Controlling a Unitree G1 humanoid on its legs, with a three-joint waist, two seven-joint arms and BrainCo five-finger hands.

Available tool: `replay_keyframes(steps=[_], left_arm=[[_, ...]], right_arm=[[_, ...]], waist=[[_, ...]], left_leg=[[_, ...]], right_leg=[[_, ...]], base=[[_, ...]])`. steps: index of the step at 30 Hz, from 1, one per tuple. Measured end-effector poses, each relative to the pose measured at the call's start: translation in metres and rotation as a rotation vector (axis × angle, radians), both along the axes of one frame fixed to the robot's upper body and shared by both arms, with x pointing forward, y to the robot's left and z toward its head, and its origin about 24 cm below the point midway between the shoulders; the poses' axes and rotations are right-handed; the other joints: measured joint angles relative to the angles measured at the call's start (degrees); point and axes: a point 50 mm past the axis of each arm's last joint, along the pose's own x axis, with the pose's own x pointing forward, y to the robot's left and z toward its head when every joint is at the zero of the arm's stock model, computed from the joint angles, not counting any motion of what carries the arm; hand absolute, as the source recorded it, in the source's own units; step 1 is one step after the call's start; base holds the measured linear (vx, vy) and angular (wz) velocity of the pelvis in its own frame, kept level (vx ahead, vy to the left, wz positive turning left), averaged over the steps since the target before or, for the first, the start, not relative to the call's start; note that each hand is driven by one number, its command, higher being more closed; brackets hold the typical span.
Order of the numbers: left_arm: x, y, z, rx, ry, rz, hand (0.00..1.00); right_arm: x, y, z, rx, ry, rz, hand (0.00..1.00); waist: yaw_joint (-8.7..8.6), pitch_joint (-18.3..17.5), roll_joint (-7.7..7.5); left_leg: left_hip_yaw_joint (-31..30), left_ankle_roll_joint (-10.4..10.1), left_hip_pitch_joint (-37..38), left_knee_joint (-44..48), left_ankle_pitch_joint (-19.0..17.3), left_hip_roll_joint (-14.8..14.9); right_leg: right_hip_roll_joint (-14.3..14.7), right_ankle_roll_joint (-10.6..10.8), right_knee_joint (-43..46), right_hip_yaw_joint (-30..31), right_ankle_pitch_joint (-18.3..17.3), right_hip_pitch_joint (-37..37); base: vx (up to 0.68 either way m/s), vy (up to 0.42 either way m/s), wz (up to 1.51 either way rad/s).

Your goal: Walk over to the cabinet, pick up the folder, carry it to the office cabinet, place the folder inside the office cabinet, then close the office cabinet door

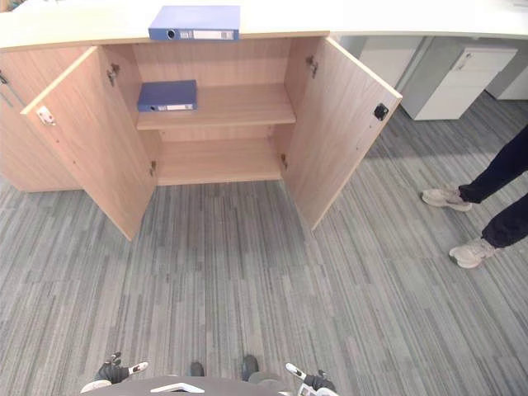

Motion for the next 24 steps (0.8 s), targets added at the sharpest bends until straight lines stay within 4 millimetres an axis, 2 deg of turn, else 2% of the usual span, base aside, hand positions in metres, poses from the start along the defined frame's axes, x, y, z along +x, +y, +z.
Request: replay_keyframes(steps=[1, 2, 4, 5, 6, 7, 9, 11, 13, 14, 15, 16, 17, 19, 21, 23, 24], left_arm=[[0.004, 0.003, 0.001, 0.007, -0.011, -0.001, 0.0], [0.006, 0.004, 0.002, 0.011, -0.016, -0.002, 0.0], [0.012, 0.007, 0.005, 0.022, -0.036, -0.006, 0.0], [0.014, 0.007, 0.005, 0.023, -0.041, -0.008, 0.0], [0.017, 0.007, 0.006, 0.03, -0.048, -0.006, 0.0], [0.017, 0.008, 0.006, 0.033, -0.048, 0.002, 0.0], [0.018, 0.007, 0.006, 0.032, -0.05, 0.003, 0.0], [0.022, 0.006, 0.006, 0.029, -0.058, 0.001, 0.0], [0.027, -0.001, 0.006, 0.009, -0.068, -0.001, 0.0], [0.028, -0.002, 0.006, 0.004, -0.067, -0.001, 0.0], [0.028, -0.01, 0.004, -0.022, -0.069, 0.021, 0.0], [0.029, -0.016, 0.004, -0.037, -0.074, 0.029, 0.0], [0.032, -0.022, 0.004, -0.058, -0.086, 0.042, 0.0], [0.034, -0.024, 0.005, -0.072, -0.109, 0.091, 0.0], [0.035, -0.019, 0.008, -0.077, -0.14, 0.166, 0.0], [0.041, -0.016, 0.012, -0.071, -0.176, 0.188, 0.0], [0.045, -0.015, 0.014, -0.07, -0.196, 0.194, 0.0]], right_arm=[[0.006, 0.001, 0.001, 0.002, -0.016, 0.003, 0.0], [0.007, 0.003, 0.001, 0.005, -0.021, 0.004, 0.0], [0.012, 0.005, 0.004, 0.004, -0.053, 0.005, 0.0], [0.014, 0.004, 0.004, 0.001, -0.061, 0.006, 0.0], [0.018, 0.004, 0.007, -0.004, -0.08, 0.01, 0.0], [0.017, 0.004, 0.006, -0.004, -0.078, 0.011, 0.0], [0.017, 0.004, 0.006, -0.006, -0.077, 0.01, 0.0], [0.017, 0.003, 0.007, -0.007, -0.079, 0.01, 0.0], [0.012, 0.004, 0.005, -0.005, -0.066, 0.007, 0.0], [0.009, 0.004, 0.004, -0.003, -0.059, 0.003, 0.0], [0.006, 0.002, 0.004, -0.003, -0.058, -0.017, 0.0], [0.009, -0.001, 0.005, -0.01, -0.064, -0.017, 0.0], [0.009, -0.002, 0.006, -0.018, -0.073, -0.016, 0.0], [0.011, -0.006, 0.009, -0.033, -0.093, -0.017, 0.0], [0.01, -0.008, 0.01, -0.045, -0.088, -0.003, 0.0], [0.012, -0.006, 0.01, -0.05, -0.093, -0.002, 0.0], [0.017, -0.005, 0.012, -0.052, -0.113, 0.005, 0.0]], waist=[[0.02, 0.95, -0.3], [0.0, 1.38, -0.58], [0.3, 2.94, -1.23], [0.35, 3.22, -0.98], [0.08, 3.75, -0.71], [0.05, 3.84, -0.82], [-0.38, 3.92, -0.56], [-1.3, 4.08, -0.11], [-2.46, 4.15, 0.02], [-2.67, 4.11, -0.15], [-3.08, 4.23, 0.35], [-2.98, 4.43, 1.3], [-2.98, 4.7, 1.84], [-2.98, 5.16, 2.59], [-2.27, 5.71, 3.0], [-0.72, 6.02, 2.31], [0.3, 5.89, 1.91]], left_leg=[[0.55, 0.31, -1.38, 3.7, -2.56, 0.16], [0.68, 0.44, -1.78, 5.03, -3.68, 0.17], [1.46, 1.16, -2.02, 9.29, -7.11, 0.45], [1.49, 1.47, -1.67, 9.66, -7.45, 0.61], [1.45, 2.13, -0.63, 9.97, -8.3, 0.66], [1.42, 1.78, 0.54, 10.11, -9.3, 0.95], [1.11, 1.03, 2.22, 9.96, -10.53, 2.02], [0.0, 0.26, 3.61, 8.88, -10.95, 3.28], [-1.66, -2.06, 6.35, 5.79, -11.45, 4.55], [-2.16, -2.68, 7.45, 5.1, -11.79, 4.54], [-3.22, -3.98, 9.74, 4.89, -12.56, 5.53], [-3.09, -4.85, 10.16, 5.42, -12.43, 6.66], [-3.02, -6.41, 9.56, 8.42, -11.62, 7.2], [-2.88, -6.71, 4.14, 22.8, -11.4, 9.17], [-1.28, -6.85, -5.61, 48.43, -10.8, 14.36], [1.43, -6.69, -10.63, 56.25, -12.13, 16.91], [3.23, -6.21, -13.74, 56.12, -12.82, 17.58]], right_leg=[[-0.24, 0.47, 6.59, 0.63, -3.61, -3.06], [-0.47, 0.77, 9.59, 0.67, -5.25, -4.13], [-1.44, 3.01, 23.14, -0.53, -8.76, -9.03], [-1.6, 3.01, 27.07, -1.21, -8.96, -10.94], [-2.34, 2.09, 34.39, -3.18, -11.1, -14.61], [-3.15, 1.73, 37.49, -4.91, -13.41, -16.48], [-3.51, 1.32, 36.38, -7.62, -15.04, -18.37], [-2.68, 0.51, 31.45, -9.31, -14.35, -19.84], [-1.31, -0.63, 20.45, -9.64, -7.86, -20.42], [-1.62, -0.89, 19.11, -9.19, -6.12, -20.29], [-1.54, -2.68, 21.23, -9.99, -2.07, -19.42], [-1.21, -3.35, 22.73, -10.88, -3.03, -19.16], [-1.27, -4.19, 24.19, -11.61, -5.83, -18.44], [-0.79, -4.92, 23.62, -12.18, -8.43, -15.18], [1.26, -5.85, 19.88, -12.06, -9.8, -7.9], [2.06, -6.55, 17.24, -10.94, -10.53, -3.25], [2.33, -6.54, 15.33, -9.86, -10.82, -1.13]], base=[[0.03, 0.018, -0.23], [0.07, 0.013, -0.17], [0.05, 0.012, -0.18], [0.11, 0.032, -0.16], [0.18, 0.038, -0.06], [0.23, 0.03, -0.04], [0.24, -0.008, 0.03], [0.36, -0.076, 0.23], [0.49, -0.156, 0.5], [0.53, -0.207, 0.62], [0.44, -0.193, 0.45], [0.53, -0.252, 0.46], [0.49, -0.272, 0.31], [0.48, -0.273, 0.3], [0.49, -0.256, 0.01], [0.41, -0.178, -0.36], [0.31, -0.102, -0.46]])
